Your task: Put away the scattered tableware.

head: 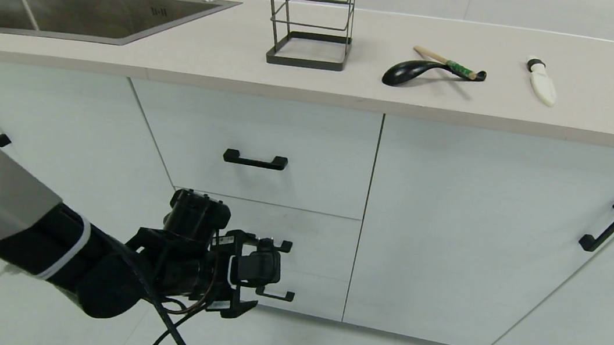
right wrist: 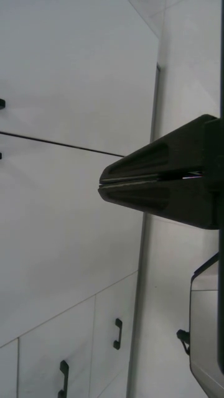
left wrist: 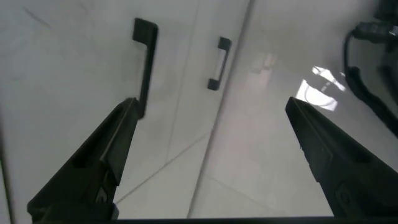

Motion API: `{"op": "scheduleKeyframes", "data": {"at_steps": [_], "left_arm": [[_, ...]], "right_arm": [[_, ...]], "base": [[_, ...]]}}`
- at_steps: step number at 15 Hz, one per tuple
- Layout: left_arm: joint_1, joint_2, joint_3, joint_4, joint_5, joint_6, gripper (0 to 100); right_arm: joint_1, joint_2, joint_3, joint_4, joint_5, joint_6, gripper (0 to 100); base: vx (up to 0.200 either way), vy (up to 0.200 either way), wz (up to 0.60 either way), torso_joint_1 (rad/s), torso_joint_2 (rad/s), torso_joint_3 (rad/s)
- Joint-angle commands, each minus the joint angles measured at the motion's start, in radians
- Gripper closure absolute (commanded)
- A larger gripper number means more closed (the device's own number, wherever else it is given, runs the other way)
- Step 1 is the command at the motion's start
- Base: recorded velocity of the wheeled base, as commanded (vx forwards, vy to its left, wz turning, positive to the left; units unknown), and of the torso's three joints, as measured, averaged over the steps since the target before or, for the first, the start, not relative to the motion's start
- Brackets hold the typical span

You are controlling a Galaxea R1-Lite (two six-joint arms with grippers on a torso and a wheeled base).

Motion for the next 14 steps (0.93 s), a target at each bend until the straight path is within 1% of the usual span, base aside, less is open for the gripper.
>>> {"op": "scheduleKeyframes", "data": {"at_steps": [1,2,5,8,10,14], "left_arm": [[0.001,0.092,-0.014,-0.064,0.004,-0.010,0],[0.015,0.103,-0.045,-0.065,0.004,-0.012,0],[0.040,0.135,-0.072,-0.073,0.001,-0.009,0],[0.058,0.190,-0.134,-0.076,-0.004,-0.007,0],[0.058,0.221,-0.170,-0.076,-0.010,-0.007,0],[0.058,0.252,-0.196,-0.076,-0.011,-0.009,0]], "right_arm": [[0.000,0.001,0.000,0.000,0.000,0.000,100],[0.000,0.001,0.000,0.000,0.000,0.000,100],[0.000,0.001,0.000,0.000,0.000,0.000,100],[0.000,0.001,0.000,0.000,0.000,0.000,100],[0.000,0.001,0.000,0.000,0.000,0.000,100],[0.000,0.001,0.000,0.000,0.000,0.000,100]], "base": [[0.000,0.000,0.00,0.000,0.00,0.000],[0.000,0.000,0.00,0.000,0.00,0.000],[0.000,0.000,0.00,0.000,0.00,0.000],[0.000,0.000,0.00,0.000,0.00,0.000],[0.000,0.000,0.00,0.000,0.00,0.000],[0.000,0.000,0.00,0.000,0.00,0.000]]}}
